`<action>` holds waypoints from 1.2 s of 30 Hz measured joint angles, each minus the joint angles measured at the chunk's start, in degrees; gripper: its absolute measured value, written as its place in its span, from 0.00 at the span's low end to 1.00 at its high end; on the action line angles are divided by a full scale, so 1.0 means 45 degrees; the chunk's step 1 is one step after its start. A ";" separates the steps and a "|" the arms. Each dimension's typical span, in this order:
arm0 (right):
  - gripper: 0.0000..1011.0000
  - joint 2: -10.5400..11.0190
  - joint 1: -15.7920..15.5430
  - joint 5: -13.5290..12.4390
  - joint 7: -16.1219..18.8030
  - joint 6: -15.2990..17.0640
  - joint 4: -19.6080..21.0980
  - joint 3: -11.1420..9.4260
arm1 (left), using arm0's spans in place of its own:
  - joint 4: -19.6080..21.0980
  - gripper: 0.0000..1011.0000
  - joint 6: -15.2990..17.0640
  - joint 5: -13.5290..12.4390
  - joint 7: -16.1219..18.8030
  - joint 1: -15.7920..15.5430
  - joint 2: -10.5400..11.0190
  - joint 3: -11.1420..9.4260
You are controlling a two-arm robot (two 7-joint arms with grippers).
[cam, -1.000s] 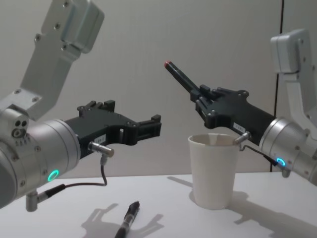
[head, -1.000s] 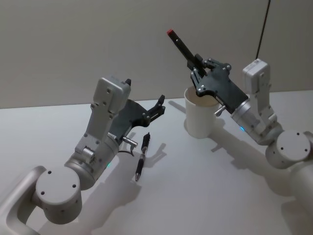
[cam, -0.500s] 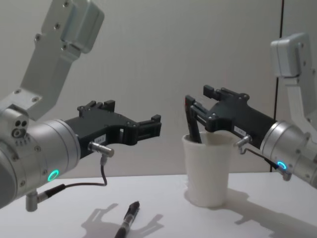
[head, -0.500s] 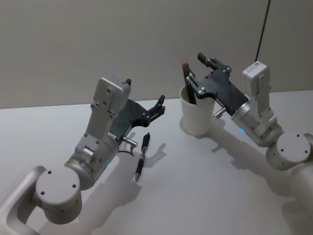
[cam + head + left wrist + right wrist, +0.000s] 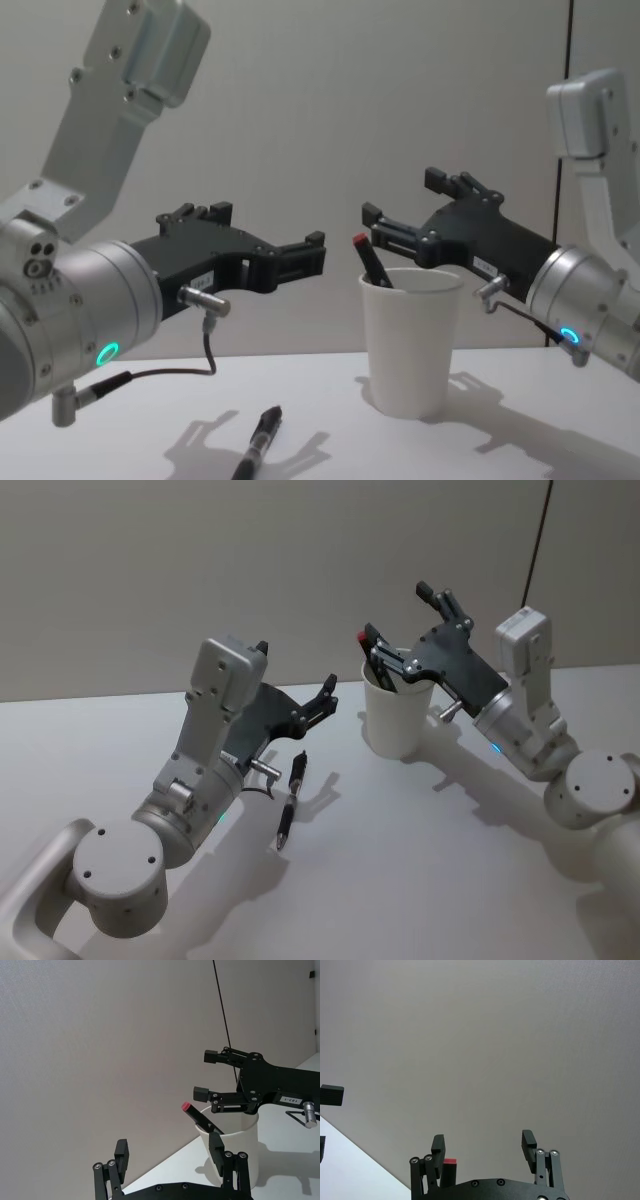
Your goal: Place the pen into the pen holder.
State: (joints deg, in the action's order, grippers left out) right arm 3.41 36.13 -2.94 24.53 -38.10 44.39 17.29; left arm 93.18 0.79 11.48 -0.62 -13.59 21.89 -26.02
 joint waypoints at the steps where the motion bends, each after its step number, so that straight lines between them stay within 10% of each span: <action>1: 0.95 0.0000 -0.0001 0.0000 0.0000 -0.0001 -0.0001 0.0000 | 0.0000 0.99 0.0000 0.0000 0.0000 0.0000 -0.0001 0.0000; 10: 0.99 0.0091 -0.0185 -0.0111 -0.0015 0.0215 0.0323 -0.0068 | 0.0000 0.99 0.0000 0.0000 0.0000 0.0000 0.0000 0.0000; 24: 0.99 0.1238 -0.2386 -0.0695 -0.0856 0.2285 0.4097 -0.0746 | 0.0000 0.99 0.0001 0.0000 0.0001 0.0000 0.0000 0.0001; 36: 0.99 0.1424 -0.2848 -0.0874 -0.1148 0.2803 0.4771 -0.0764 | 0.0000 0.99 0.0001 0.0000 0.0000 0.0000 0.0001 0.0000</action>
State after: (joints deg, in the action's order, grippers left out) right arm 9.82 23.32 -6.88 19.36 -25.48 65.86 13.85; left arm 93.17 0.80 11.48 -0.62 -13.59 21.90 -26.02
